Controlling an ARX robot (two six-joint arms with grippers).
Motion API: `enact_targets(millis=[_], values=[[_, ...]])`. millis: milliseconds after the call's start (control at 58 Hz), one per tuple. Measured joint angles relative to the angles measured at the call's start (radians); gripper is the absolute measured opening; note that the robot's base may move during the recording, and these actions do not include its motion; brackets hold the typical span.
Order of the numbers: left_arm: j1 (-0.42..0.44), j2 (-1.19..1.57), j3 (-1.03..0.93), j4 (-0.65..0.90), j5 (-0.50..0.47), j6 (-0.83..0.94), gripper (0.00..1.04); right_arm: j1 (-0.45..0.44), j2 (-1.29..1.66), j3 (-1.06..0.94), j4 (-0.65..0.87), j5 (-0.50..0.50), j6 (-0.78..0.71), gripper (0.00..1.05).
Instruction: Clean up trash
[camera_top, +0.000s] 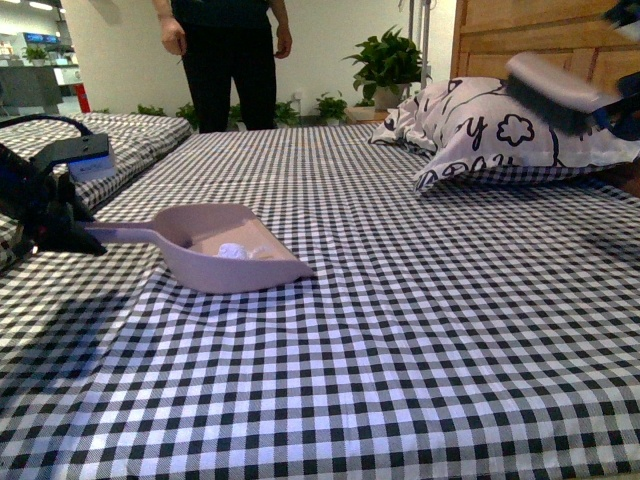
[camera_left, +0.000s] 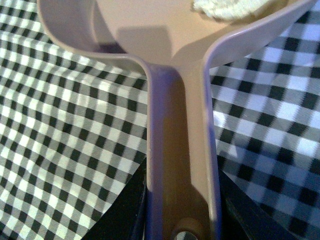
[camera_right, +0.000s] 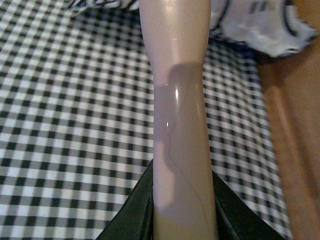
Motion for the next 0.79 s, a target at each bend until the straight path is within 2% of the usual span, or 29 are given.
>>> enact_targets(millis=[86, 104, 173, 328, 431, 535, 621, 794], values=[[0.002, -0.014, -0.042, 0.093, 0.006, -0.058, 0.28, -0.068, -0.098, -0.069, 0.013, -0.008, 0.032, 0.2], [0.002, -0.031, -0.083, 0.15, 0.003, -0.058, 0.28, -0.076, -0.11, -0.077, 0.013, -0.008, 0.034, 0.2], [0.005, -0.039, -0.1, 0.225, -0.013, -0.167, 0.28, -0.117, -0.178, -0.122, 0.013, -0.016, 0.058, 0.2], [0.01, -0.309, -0.599, 0.921, -0.185, -0.548, 0.28, -0.172, -0.335, -0.219, -0.006, -0.072, 0.103, 0.2], [0.013, -0.483, -0.811, 1.211, -0.248, -0.776, 0.28, -0.179, -0.445, -0.269, -0.033, -0.126, 0.132, 0.2], [0.012, -0.633, -0.954, 1.362, -0.341, -0.919, 0.28, -0.185, -0.559, -0.302, -0.063, -0.197, 0.163, 0.2], [0.007, -0.755, -1.081, 1.413, -0.423, -0.984, 0.28, -0.205, -0.657, -0.326, -0.091, -0.256, 0.193, 0.2], [-0.016, -0.982, -1.351, 1.459, -0.523, -1.039, 0.28, -0.284, -0.814, -0.367, -0.15, -0.38, 0.241, 0.2]])
